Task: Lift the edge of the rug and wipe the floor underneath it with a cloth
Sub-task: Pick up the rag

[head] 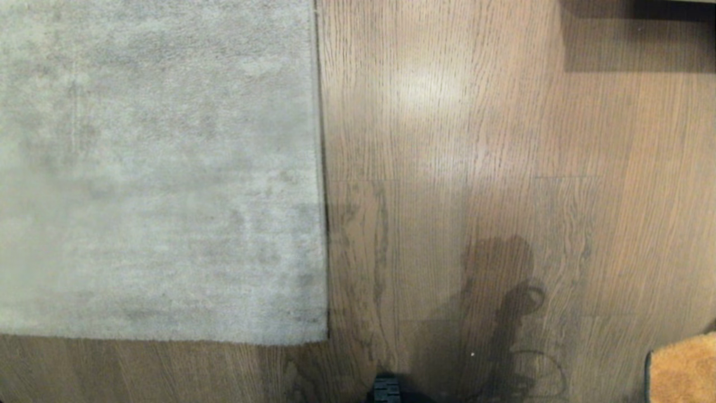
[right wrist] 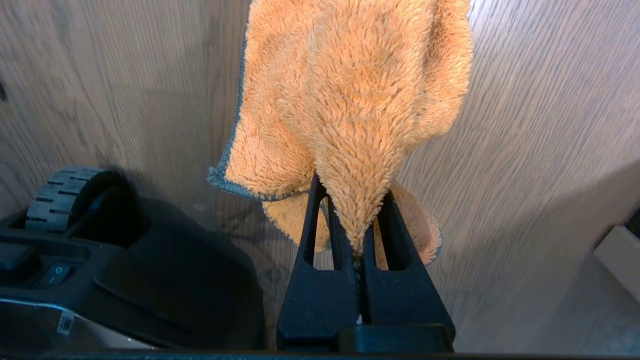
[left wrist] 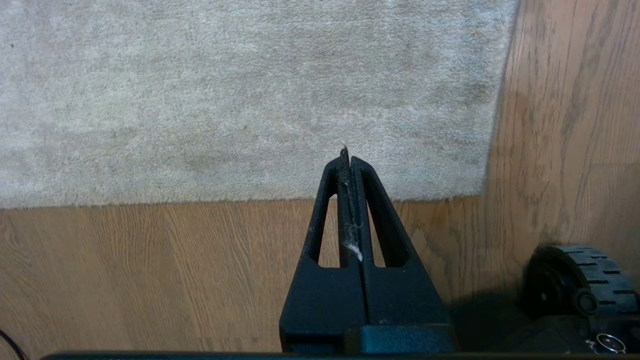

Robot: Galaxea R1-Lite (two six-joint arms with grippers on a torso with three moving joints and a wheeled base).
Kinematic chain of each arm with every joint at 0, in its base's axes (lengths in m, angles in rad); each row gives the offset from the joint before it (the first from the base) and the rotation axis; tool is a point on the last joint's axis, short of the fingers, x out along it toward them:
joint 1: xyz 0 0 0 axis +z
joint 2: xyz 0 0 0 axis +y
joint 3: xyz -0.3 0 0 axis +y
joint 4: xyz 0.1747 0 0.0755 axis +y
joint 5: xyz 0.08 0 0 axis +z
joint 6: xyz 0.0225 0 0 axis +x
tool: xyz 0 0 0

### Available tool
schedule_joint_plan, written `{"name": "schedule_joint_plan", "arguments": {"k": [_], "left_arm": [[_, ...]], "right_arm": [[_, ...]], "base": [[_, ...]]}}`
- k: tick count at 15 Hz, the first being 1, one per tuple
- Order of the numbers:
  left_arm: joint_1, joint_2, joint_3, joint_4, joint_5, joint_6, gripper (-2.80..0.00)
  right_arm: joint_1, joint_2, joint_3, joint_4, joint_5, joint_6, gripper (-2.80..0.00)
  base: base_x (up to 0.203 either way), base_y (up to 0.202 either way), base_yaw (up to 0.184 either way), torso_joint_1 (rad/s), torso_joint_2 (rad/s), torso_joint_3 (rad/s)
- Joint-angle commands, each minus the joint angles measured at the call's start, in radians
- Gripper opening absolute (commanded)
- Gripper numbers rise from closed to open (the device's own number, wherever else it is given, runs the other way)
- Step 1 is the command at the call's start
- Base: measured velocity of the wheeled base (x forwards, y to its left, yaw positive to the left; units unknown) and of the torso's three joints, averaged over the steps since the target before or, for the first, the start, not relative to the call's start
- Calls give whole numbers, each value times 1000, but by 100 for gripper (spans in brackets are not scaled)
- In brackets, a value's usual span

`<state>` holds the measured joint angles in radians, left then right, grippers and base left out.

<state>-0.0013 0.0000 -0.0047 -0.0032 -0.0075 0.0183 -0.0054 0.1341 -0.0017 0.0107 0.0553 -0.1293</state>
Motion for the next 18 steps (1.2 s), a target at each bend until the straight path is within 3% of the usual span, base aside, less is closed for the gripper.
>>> {"name": "schedule_joint_plan", "arguments": {"k": [1,18], "left_arm": [[0,0,0,0,0,0,-280],[0,0,0,0,0,0,-280]], "right_arm": [[8,-78,-2,4,1,-2,-280],[8,-134,2,-6,5,0,-280]], "base": [[0,0,0,0,0,0],[0,0,0,0,0,0]]}}
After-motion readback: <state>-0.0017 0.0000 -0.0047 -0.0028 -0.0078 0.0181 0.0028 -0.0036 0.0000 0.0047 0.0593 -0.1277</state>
